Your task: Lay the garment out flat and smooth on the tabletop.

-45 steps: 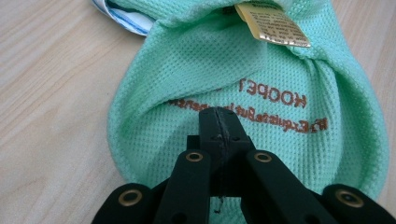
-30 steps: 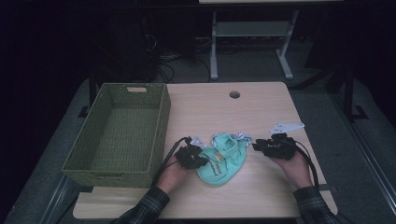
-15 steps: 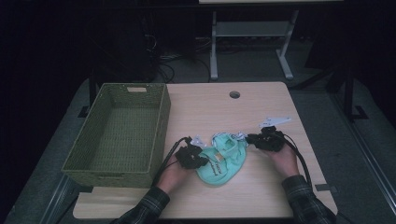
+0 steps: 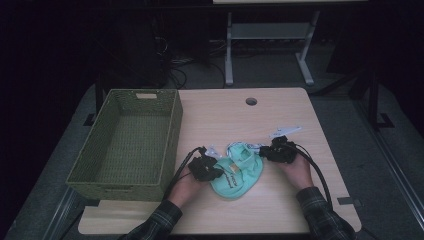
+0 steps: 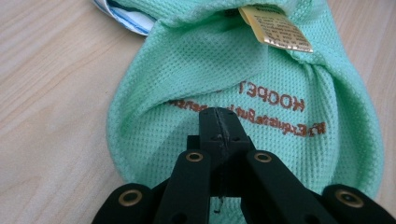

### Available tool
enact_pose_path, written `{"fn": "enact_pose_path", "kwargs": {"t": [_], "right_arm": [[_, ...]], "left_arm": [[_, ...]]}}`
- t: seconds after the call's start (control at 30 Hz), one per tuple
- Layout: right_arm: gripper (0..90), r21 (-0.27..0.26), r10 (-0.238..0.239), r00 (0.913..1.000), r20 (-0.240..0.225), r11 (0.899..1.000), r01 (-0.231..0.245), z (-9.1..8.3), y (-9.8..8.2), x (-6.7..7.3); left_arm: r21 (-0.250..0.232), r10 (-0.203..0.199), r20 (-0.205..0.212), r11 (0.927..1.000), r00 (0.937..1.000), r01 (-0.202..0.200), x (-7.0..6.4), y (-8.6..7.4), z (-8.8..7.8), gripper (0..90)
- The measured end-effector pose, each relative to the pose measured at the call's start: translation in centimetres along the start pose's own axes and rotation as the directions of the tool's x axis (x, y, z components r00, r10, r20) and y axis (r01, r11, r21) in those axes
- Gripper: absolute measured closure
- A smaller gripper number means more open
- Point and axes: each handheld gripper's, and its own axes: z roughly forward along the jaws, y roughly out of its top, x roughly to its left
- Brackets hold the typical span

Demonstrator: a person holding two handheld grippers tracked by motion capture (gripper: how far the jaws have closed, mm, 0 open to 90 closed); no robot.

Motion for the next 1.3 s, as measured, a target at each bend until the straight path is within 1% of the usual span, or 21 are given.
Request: {"fn": "enact_pose_path", "kwargs": {"t": [0.03,0.07,0.1,0.13,0.2,0.27,0.33,0.47,0.5,0.53,0.57,0.67,0.73,0.93,1.1,1.13,1.2,1.23,1.27,1.3], "right_arm": [[78.2,0.007,-0.004,1.0,0.003,1.0,0.004,0.1,-0.1,0.0],[81.3,0.027,-0.006,1.0,0.004,1.0,0.006,0.3,-0.2,0.1],[82.9,0.027,-0.018,0.9998,0.01,0.999,0.018,0.4,-0.3,0.0],[85.2,0.024,-0.013,0.9998,0.012,1.0,0.013,0.4,-0.3,0.1],[88.8,0.024,-0.022,0.9997,0.013,0.999,0.022,0.4,-0.3,0.1],[89.9,0.025,-0.016,0.9998,0.015,1.0,0.016,0.4,-0.3,0.2],[90.0,0.024,-0.024,0.9996,0.018,0.999,0.023,0.2,-0.2,0.3],[90.0,-0.005,-0.024,0.9994,0.024,1.0,0.024,-0.7,0.0,0.3],[90.0,-0.01,-0.016,0.9996,0.025,1.0,0.017,-1.0,0.0,0.4],[90.0,-0.014,-0.031,0.999,0.031,0.999,0.032,-1.3,0.0,0.2],[90.0,-0.02,-0.015,0.9994,0.031,1.0,0.016,-1.5,0.0,0.3],[90.0,-0.036,-0.015,0.9989,0.045,0.999,0.017,-2.3,-0.3,0.1],[90.0,-0.037,-0.014,0.9982,0.058,0.999,0.016,-2.7,-0.6,-0.1],[90.0,-0.019,0.005,0.9952,0.098,1.0,-0.004,-4.1,-1.5,-0.8],[90.0,0.006,0.026,0.9909,0.132,1.0,-0.027,-4.5,-2.6,-1.8],[90.0,0.007,0.032,0.9905,0.134,0.999,-0.033,-4.5,-2.9,-2.1],[90.0,0.006,0.048,0.9912,0.124,0.999,-0.049,-4.6,-3.1,-2.3],[90.0,0.0,0.048,0.992,0.116,0.999,-0.049,-4.6,-3.2,-2.4],[89.8,-0.003,0.066,0.9921,0.106,0.998,-0.066,-4.6,-3.2,-2.3],[88.8,-0.005,0.066,0.9925,0.102,0.998,-0.066,-4.6,-3.3,-2.3]], "left_arm": [[0.004,0.003,0.0,1.0,1.0,-0.003,0.0,0.0,0.0,89.4],[0.004,0.002,0.0,1.0,1.0,-0.002,0.0,0.0,0.0,89.4],[0.003,0.0,0.001,1.0,1.0,0.0,0.0,0.0,0.0,89.4],[0.001,-0.002,0.001,1.0,1.0,0.002,0.0,0.0,0.0,89.4],[0.003,0.0,0.002,1.0,1.0,0.0,0.0,0.0,0.0,89.4],[0.002,-0.002,0.001,1.0,1.0,0.002,0.0,0.0,0.0,89.4],[0.002,-0.002,0.0,1.0,1.0,0.002,0.0,0.0,0.0,89.4],[0.004,0.0,-0.001,1.0,1.0,0.0,0.0,0.0,0.0,89.5],[0.004,-0.002,-0.001,1.0,1.0,0.002,0.0,0.0,0.0,89.5],[0.001,-0.005,-0.001,1.0,1.0,0.005,0.0,0.0,0.0,89.4],[0.002,-0.006,0.0,1.0,1.0,0.006,0.0,0.0,0.0,89.5],[0.002,-0.008,-0.001,1.0,1.0,0.008,0.0,0.0,0.0,89.5],[0.001,-0.009,-0.003,1.0,1.0,0.009,0.0,0.0,0.0,89.5],[0.002,-0.01,-0.004,0.9999,0.9999,0.01,-0.1,0.0,0.0,89.5],[0.002,-0.009,-0.006,1.0,0.9999,0.009,-0.1,0.0,0.0,89.5],[0.001,-0.01,-0.005,0.9999,0.9999,0.01,-0.1,0.0,0.0,89.5],[-0.001,-0.014,-0.003,0.9999,0.9999,0.014,0.0,0.0,0.0,89.5],[0.0,-0.016,0.0,0.9999,0.9999,0.016,0.0,0.0,0.0,89.5],[0.001,-0.015,0.003,0.9999,0.9999,0.015,0.1,0.0,0.0,89.4],[-0.006,-0.025,0.01,0.9997,0.9996,0.025,0.1,0.0,0.0,89.3]]}}
